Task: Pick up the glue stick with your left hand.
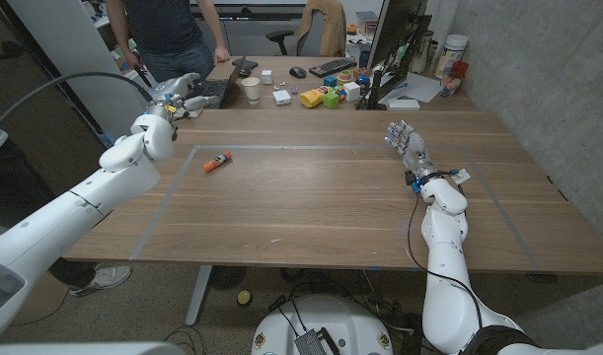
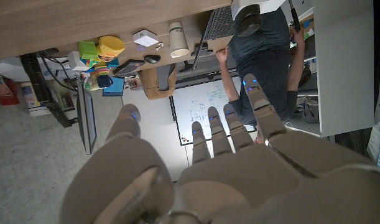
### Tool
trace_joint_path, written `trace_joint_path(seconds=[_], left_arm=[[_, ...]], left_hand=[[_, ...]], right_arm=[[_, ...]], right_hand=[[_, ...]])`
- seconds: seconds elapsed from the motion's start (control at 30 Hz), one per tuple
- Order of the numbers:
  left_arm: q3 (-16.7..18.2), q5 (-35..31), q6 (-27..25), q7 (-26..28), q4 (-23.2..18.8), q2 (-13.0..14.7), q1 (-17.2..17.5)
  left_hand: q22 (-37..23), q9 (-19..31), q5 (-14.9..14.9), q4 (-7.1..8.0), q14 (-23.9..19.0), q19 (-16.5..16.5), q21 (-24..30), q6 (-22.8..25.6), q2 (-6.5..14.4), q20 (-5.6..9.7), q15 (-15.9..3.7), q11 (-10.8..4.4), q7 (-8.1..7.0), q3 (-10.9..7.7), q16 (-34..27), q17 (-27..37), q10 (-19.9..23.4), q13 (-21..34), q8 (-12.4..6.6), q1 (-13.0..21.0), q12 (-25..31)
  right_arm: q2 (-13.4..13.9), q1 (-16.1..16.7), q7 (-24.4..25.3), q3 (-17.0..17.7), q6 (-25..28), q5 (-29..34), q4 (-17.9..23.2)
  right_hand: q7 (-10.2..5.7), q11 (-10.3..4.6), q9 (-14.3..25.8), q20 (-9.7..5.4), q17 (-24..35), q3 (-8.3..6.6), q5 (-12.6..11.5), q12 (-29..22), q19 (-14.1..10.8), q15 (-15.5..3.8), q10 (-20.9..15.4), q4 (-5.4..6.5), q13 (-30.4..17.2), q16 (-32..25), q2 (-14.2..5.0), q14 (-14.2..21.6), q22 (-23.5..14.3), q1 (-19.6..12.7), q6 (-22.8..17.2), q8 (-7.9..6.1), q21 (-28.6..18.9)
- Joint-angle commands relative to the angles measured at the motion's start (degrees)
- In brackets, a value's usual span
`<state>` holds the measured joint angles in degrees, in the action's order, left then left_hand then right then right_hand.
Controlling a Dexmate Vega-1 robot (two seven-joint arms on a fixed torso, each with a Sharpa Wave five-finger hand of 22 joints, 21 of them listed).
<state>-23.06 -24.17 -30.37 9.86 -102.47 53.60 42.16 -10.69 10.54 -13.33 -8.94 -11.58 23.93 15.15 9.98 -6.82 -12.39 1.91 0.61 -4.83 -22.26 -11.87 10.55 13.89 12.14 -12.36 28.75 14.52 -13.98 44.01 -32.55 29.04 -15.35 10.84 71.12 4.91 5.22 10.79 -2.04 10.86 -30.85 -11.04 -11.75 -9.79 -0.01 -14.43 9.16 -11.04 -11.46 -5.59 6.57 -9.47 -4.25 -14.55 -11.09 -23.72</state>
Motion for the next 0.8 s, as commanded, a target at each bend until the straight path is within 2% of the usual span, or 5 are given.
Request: trace_joint_path(seconds=[0.03, 0.23, 0.4, 0.5, 0.8], left_arm=[[-2.3, 0.9, 3.6, 0.1, 5.7, -0.6, -2.8], [-4.3, 1.3, 5.5, -1.1, 7.7, -1.7, -4.7], [-5.6, 1.7, 6.1, -2.5, 8.3, -2.3, -5.4], [-6.5, 2.4, 6.5, -4.2, 8.4, -2.7, -5.5], [-7.5, 1.6, 3.7, -8.7, 4.0, -0.7, -5.0]], left_hand=[[0.0, 0.2, 0.0, -0.51, 0.6, -0.2, -0.6, 1.3, -0.2, -0.16, -0.23, -1.0, -0.97, -0.15, 0.4, 0.0, 0.2, 0.1, -0.34, 1.4, 0.1], [0.1, 0.2, 0.1, -0.43, -0.2, -0.3, -1.0, 1.8, -0.4, -0.13, -0.48, -1.03, -1.07, 0.05, 0.2, 0.0, 0.8, 0.1, -0.28, 2.1, 0.2], [0.1, 0.2, 0.1, -0.32, -1.0, 0.1, -1.0, 1.6, -0.5, -0.06, -0.73, -0.45, -0.9, 0.26, 0.0, 0.0, 0.9, 0.1, -0.02, 2.4, 0.2], [0.0, 0.2, 0.1, -0.21, -1.4, 0.7, -0.9, 1.1, -0.8, -0.02, -0.65, 0.47, -0.55, 0.53, -0.1, 0.0, 1.0, 0.1, 0.29, 2.5, 0.1], [0.0, 0.3, 0.1, 0.02, -2.3, 2.4, -0.5, -0.4, -1.4, 0.05, -0.62, 0.79, 0.19, 1.29, -0.2, 0.0, 0.9, 0.1, 1.07, 2.7, -0.1]], right_arm=[[-0.2, 0.8, 0.4, -0.7, -0.4, 0.2, 1.2], [-0.3, 1.3, 1.0, -1.0, -0.6, 0.4, 2.0], [-0.3, 1.5, 1.3, -1.3, -1.0, 0.4, 2.1], [-0.1, 1.3, 1.4, -1.5, -1.3, 0.4, 1.8], [0.2, 0.9, 1.7, -1.6, -1.8, 0.3, 0.8]], right_hand=[[-0.01, 0.08, 0.1, -1.14, 0.0, -0.39, -0.5, -0.2, -0.5, 0.11, -0.8, -0.15, -0.3, -0.2, -2.84, 0.6, -0.2, 0.5, -0.5, -0.43, 0.1], [0.08, 0.17, 0.1, -1.08, 0.0, -0.42, -0.5, -0.2, -0.6, 0.1, -0.9, -0.2, -0.3, -0.2, -2.83, 0.7, -0.2, 0.5, -0.6, -0.46, 0.2], [0.02, 0.08, 0.1, -1.04, -0.1, -0.42, -0.5, -0.2, -0.7, 0.1, -1.0, -0.24, -0.3, -0.1, -2.76, 0.8, -0.2, 0.6, -0.7, -0.45, 0.3], [0.02, 0.08, 0.1, -1.02, -0.1, -0.42, -0.5, -0.3, -0.7, 0.06, -1.1, -0.26, -0.3, -0.2, -2.73, 0.9, -0.2, 0.6, -0.7, -0.44, 0.4], [0.01, 0.09, 0.1, -1.01, -0.1, -0.42, -0.5, -0.2, -0.7, 0.09, -1.1, -0.29, -0.3, -0.1, -2.67, 1.0, -0.2, 0.6, -0.7, -0.43, 0.6]])
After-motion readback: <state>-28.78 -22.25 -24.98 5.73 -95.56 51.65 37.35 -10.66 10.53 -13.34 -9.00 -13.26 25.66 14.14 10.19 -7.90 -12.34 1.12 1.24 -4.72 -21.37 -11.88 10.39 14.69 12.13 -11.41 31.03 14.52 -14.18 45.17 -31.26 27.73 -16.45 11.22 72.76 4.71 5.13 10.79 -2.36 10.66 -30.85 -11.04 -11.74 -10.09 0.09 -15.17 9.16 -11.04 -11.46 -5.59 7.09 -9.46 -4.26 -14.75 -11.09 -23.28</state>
